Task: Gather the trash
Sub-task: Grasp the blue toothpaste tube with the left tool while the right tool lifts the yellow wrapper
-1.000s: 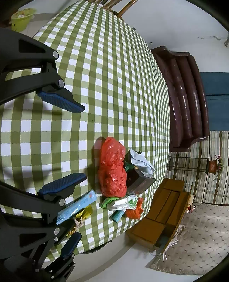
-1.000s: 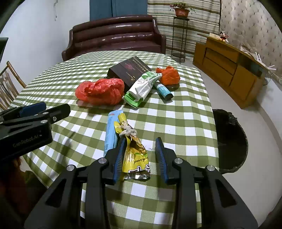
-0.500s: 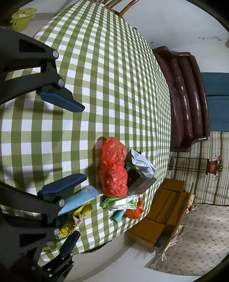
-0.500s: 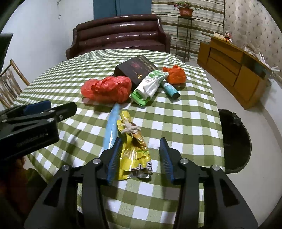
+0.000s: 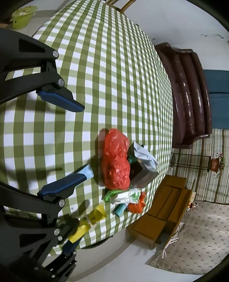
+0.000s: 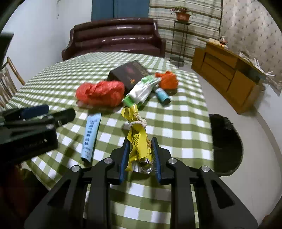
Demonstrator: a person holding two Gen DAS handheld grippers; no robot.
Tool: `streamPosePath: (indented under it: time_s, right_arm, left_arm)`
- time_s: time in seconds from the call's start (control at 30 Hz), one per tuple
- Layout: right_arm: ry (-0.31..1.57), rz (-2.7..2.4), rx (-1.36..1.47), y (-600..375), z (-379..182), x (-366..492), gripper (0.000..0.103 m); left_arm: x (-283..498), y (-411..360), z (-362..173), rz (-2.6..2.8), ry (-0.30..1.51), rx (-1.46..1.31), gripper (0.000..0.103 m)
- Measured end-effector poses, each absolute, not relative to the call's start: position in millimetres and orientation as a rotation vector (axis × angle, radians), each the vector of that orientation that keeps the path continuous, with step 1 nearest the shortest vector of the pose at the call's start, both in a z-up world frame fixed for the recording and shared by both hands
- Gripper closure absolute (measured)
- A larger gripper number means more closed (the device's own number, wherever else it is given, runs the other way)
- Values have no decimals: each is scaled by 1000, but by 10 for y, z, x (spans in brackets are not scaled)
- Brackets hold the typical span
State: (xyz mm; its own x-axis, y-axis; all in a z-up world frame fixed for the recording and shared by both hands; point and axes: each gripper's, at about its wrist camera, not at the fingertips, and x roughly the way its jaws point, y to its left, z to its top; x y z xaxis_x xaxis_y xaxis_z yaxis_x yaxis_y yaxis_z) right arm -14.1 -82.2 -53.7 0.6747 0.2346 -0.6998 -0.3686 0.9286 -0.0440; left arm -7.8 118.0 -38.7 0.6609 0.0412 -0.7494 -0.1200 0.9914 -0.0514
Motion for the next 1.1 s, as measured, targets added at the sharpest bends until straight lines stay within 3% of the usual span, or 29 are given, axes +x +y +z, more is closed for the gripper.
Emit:
streamPosePath:
  time_s: [0.43, 0.8, 1.1]
  right_arm:
    - [747, 215, -84, -1409, -397, -33, 79]
    - [756, 216, -60, -1453, -436, 3, 79]
    - [755, 203, -53, -1471, -452, 21, 79]
  left_arm:
    - [-4, 768, -528, 12, 892, -60, 34]
    - [-24, 713, -594, -65, 918, -52, 86]
    - [-110, 710, -569, -81, 895, -53, 91]
